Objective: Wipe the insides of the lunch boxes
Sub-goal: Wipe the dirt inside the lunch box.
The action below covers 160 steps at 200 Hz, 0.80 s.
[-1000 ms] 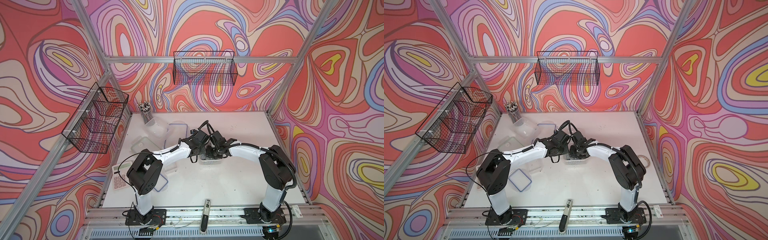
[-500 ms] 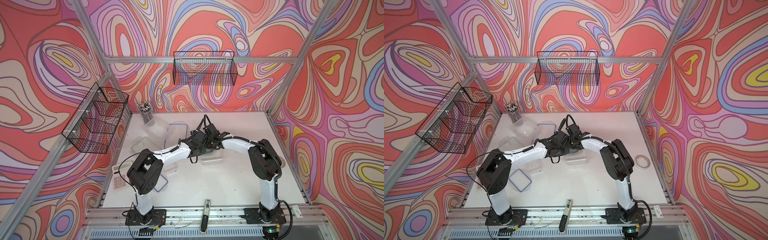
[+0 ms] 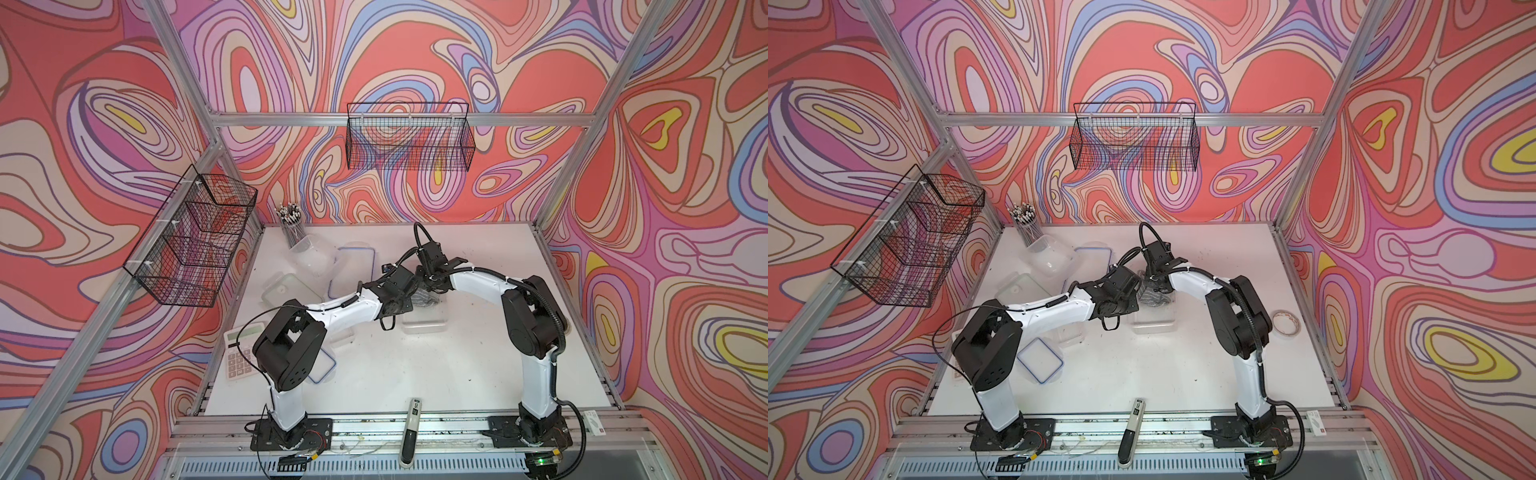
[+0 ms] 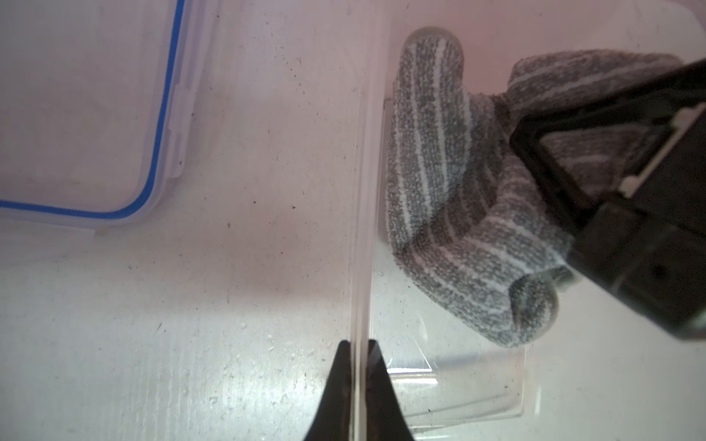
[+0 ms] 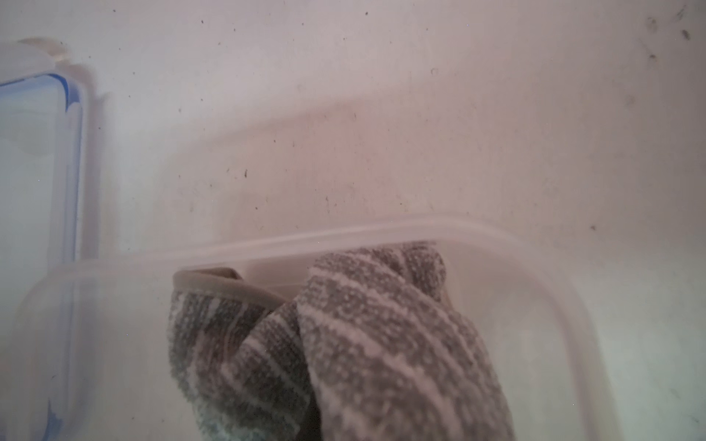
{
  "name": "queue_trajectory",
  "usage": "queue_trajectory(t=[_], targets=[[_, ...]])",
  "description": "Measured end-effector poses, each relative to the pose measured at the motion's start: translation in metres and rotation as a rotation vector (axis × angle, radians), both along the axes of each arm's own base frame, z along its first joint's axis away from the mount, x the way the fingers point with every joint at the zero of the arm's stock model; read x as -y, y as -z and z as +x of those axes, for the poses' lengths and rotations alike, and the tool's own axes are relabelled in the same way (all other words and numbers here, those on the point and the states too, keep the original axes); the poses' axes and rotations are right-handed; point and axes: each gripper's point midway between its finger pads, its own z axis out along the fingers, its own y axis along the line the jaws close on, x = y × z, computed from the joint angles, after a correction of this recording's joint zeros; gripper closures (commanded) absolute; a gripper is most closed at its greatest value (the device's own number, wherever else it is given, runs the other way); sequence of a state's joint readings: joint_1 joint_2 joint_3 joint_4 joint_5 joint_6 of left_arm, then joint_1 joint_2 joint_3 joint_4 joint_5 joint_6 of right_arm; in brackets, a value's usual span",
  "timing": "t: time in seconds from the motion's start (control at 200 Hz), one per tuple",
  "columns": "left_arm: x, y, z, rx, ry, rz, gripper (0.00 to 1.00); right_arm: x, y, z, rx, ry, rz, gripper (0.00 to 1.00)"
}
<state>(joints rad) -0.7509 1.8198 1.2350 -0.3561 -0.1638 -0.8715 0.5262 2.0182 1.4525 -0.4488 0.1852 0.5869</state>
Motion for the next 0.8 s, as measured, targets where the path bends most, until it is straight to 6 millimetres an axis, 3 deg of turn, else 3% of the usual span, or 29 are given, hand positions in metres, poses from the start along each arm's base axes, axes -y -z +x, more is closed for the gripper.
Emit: queue_trajectory(t=[0.215,0.501,0.801], targets=[[-0.010,0.000,0.007,-0.001,-0.024,0.008,1.00,0.004,0.001,-0.036,-0.070,-0.054,-0.036,1.00],[-0.018,-0.003,0.019,0.005,-0.047,0.017,1.00,-0.020,0.028,-0.097,-0.229,-0.161,-0.001,1.00],[-0.017,-0.003,0.022,-0.002,-0.024,0.033,1.00,-0.060,0.020,-0.108,-0.262,-0.204,0.227,1.00]])
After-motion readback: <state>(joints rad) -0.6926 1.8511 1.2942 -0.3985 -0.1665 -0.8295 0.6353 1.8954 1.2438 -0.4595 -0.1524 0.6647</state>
